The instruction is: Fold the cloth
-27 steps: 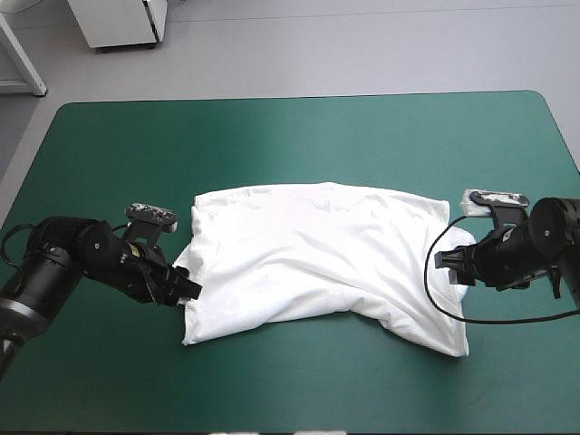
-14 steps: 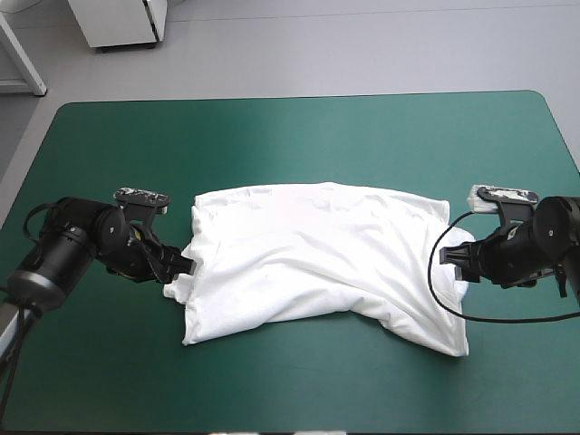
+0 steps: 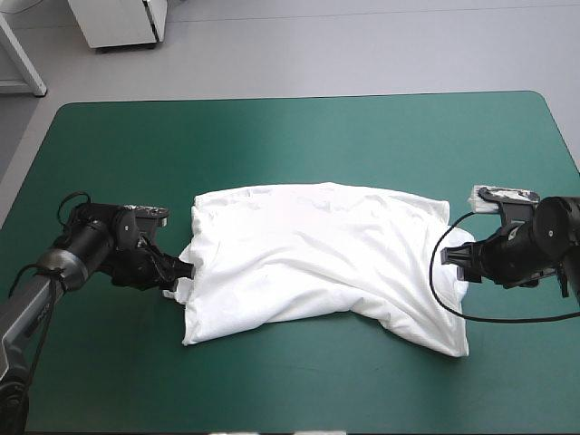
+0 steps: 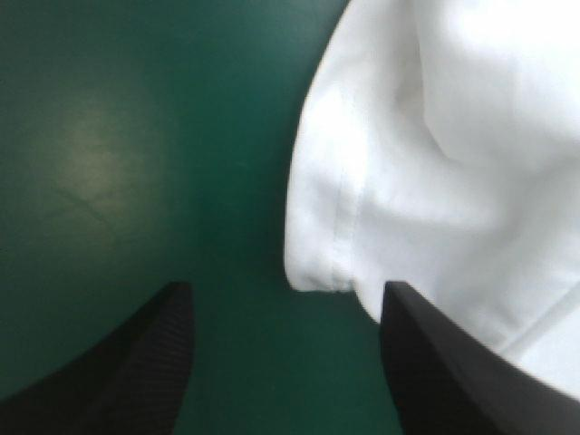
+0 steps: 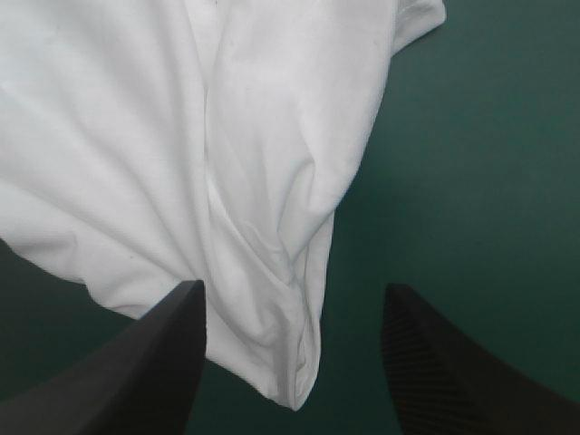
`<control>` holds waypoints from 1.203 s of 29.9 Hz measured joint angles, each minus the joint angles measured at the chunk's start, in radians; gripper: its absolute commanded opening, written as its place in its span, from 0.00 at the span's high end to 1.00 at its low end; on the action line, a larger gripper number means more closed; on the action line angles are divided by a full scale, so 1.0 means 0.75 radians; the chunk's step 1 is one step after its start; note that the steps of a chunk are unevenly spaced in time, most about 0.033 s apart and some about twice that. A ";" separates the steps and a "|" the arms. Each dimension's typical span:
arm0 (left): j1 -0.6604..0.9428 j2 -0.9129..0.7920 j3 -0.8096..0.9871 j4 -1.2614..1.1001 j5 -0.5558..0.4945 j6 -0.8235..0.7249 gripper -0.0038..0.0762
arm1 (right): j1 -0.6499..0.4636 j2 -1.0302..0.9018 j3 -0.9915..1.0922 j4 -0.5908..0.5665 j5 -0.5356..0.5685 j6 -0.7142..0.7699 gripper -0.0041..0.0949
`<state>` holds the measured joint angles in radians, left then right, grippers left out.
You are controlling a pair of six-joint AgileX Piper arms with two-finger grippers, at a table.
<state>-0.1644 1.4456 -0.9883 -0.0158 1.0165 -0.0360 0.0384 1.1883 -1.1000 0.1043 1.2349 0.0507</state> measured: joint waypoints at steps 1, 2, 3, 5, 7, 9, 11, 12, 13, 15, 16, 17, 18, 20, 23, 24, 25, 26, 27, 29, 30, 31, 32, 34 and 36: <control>0.000 0.012 0.015 -0.004 -0.014 -0.003 0.46 | 0.000 0.000 0.000 -0.003 0.000 0.000 0.40; 0.000 0.026 0.035 -0.008 -0.029 -0.006 0.48 | 0.000 0.000 0.000 -0.006 0.000 0.001 0.40; 0.000 0.041 0.054 -0.011 -0.042 -0.006 0.49 | 0.000 0.000 0.000 -0.007 0.000 0.001 0.40; 0.000 0.065 0.079 -0.021 -0.064 -0.006 0.51 | 0.000 0.000 0.000 -0.008 0.000 0.007 0.40; 0.000 0.083 0.086 -0.042 -0.101 -0.006 0.51 | 0.000 0.000 0.000 -0.008 0.000 0.007 0.40; 0.000 0.093 0.086 -0.047 -0.136 -0.006 0.51 | 0.000 0.000 0.000 -0.008 0.000 0.007 0.40; 0.000 0.104 0.086 -0.049 -0.165 -0.006 0.51 | 0.000 0.000 0.000 -0.009 0.000 0.007 0.40; 0.000 0.111 0.086 -0.051 -0.165 -0.006 0.51 | 0.000 0.000 0.000 -0.009 0.000 0.007 0.40; 0.000 0.117 0.084 -0.052 -0.163 -0.006 0.52 | 0.000 0.000 0.000 -0.009 0.000 0.007 0.40; 0.000 0.136 0.075 -0.057 -0.151 -0.006 0.56 | 0.000 0.000 0.000 -0.009 0.000 0.007 0.40; 0.000 0.146 0.069 -0.062 -0.144 -0.006 0.60 | 0.000 0.000 0.000 -0.009 0.000 0.007 0.40; 0.000 0.153 0.066 -0.066 -0.139 -0.006 0.67 | 0.000 0.000 0.000 -0.009 0.000 0.007 0.40; 0.000 0.159 0.063 -0.069 -0.132 -0.006 0.76 | 0.000 0.000 0.000 -0.009 0.000 0.007 0.40; 0.000 0.167 0.058 -0.082 -0.126 -0.006 0.98 | 0.000 0.000 0.000 -0.009 0.000 0.008 0.40; -0.003 0.168 0.056 -0.124 -0.126 -0.006 0.98 | 0.000 0.000 0.000 -0.009 0.000 0.009 0.40; -0.003 0.168 0.056 -0.132 -0.126 -0.006 0.98 | 0.000 0.000 0.000 -0.009 0.000 0.009 0.40; -0.003 0.167 0.056 -0.136 -0.126 -0.006 0.98 | 0.000 0.000 0.000 -0.009 0.000 0.009 0.40; -0.003 0.164 0.056 -0.137 -0.126 -0.006 0.98 | 0.000 0.000 0.000 -0.009 0.000 0.009 0.40; -0.003 0.158 0.056 -0.137 -0.131 -0.006 0.98 | 0.000 0.000 0.000 -0.009 0.000 0.009 0.40; -0.004 0.140 0.058 -0.138 -0.137 -0.006 0.98 | 0.000 0.000 0.000 -0.009 0.000 0.010 0.40; -0.004 0.129 0.065 -0.138 -0.146 -0.006 0.98 | 0.000 0.000 0.000 -0.009 0.000 0.010 0.40; -0.004 0.116 0.071 -0.121 -0.158 -0.006 0.98 | 0.000 0.000 0.000 -0.009 0.000 0.010 0.40; -0.004 0.102 0.075 -0.099 -0.163 -0.006 0.98 | 0.000 0.000 0.000 -0.009 0.000 0.010 0.40; -0.002 0.068 0.075 -0.072 -0.165 -0.006 0.98 | 0.000 0.000 0.000 -0.009 0.000 0.010 0.40; -0.002 0.024 0.061 -0.082 -0.167 -0.001 0.98 | 0.000 0.000 0.000 -0.009 0.000 0.010 0.40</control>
<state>-0.1660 1.4635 -0.9425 -0.0771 0.8915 -0.0369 0.0384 1.1883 -1.1000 0.0977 1.2349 0.0585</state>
